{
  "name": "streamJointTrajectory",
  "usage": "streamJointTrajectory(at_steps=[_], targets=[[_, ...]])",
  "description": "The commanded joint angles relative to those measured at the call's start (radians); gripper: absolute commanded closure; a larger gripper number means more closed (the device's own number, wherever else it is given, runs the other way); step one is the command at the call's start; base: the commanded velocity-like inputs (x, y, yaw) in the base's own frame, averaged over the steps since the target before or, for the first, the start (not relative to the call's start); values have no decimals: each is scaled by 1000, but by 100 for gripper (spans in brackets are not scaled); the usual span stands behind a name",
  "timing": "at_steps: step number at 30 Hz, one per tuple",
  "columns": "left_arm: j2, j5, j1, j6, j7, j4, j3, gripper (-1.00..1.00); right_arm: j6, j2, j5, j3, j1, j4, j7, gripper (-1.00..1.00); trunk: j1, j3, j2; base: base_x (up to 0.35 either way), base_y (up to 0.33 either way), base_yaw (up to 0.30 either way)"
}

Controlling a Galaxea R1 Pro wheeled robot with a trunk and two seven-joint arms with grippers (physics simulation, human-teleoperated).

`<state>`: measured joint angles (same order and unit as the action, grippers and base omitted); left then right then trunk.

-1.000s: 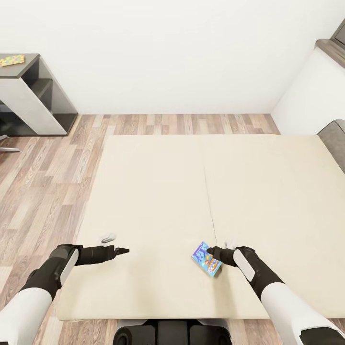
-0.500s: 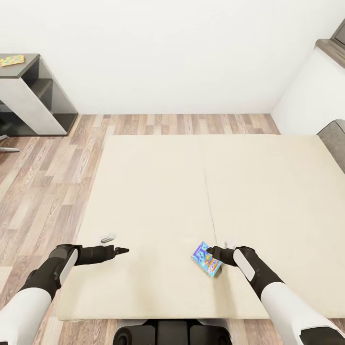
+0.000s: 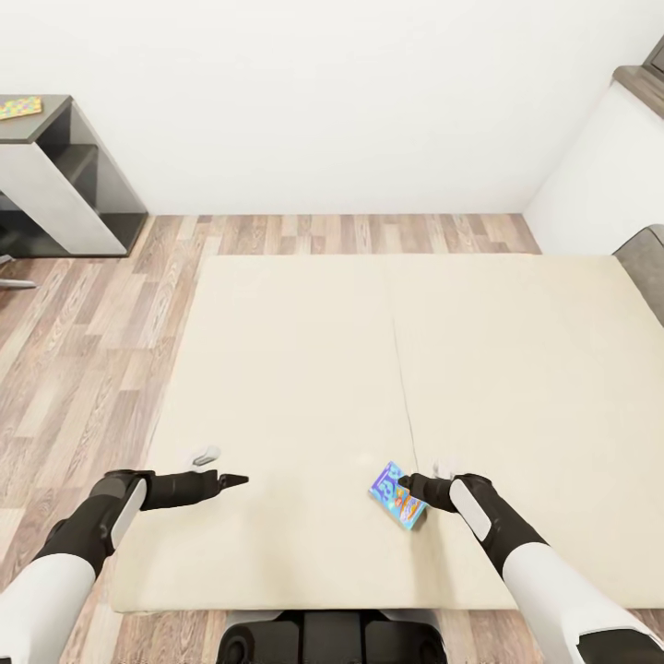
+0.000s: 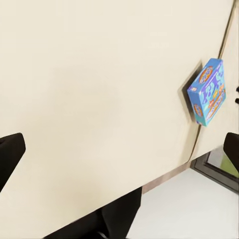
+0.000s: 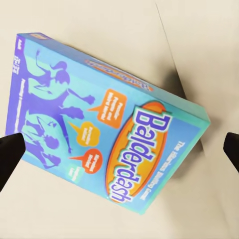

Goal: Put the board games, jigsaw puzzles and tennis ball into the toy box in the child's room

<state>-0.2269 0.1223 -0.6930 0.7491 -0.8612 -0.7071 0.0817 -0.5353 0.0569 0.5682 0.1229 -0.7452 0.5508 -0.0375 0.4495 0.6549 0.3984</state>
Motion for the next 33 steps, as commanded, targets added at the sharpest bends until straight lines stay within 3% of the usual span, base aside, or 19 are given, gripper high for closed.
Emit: streamJointTrajectory(at_steps=[1, 17, 33], targets=[[0, 4, 0, 6, -6, 0, 1, -100, -3, 1, 6, 6, 0, 1, -4, -100, 0, 3, 2, 0, 0, 0], [-3, 4, 0, 7, -27, 0, 1, -100, -3, 0, 6, 5, 0, 1, -4, -100, 0, 28, 2, 0, 0, 0], [-2, 4, 0, 7, -26, 0, 0, -100, -2, 0, 6, 4, 0, 1, -4, -100, 0, 30, 2, 0, 0, 0]])
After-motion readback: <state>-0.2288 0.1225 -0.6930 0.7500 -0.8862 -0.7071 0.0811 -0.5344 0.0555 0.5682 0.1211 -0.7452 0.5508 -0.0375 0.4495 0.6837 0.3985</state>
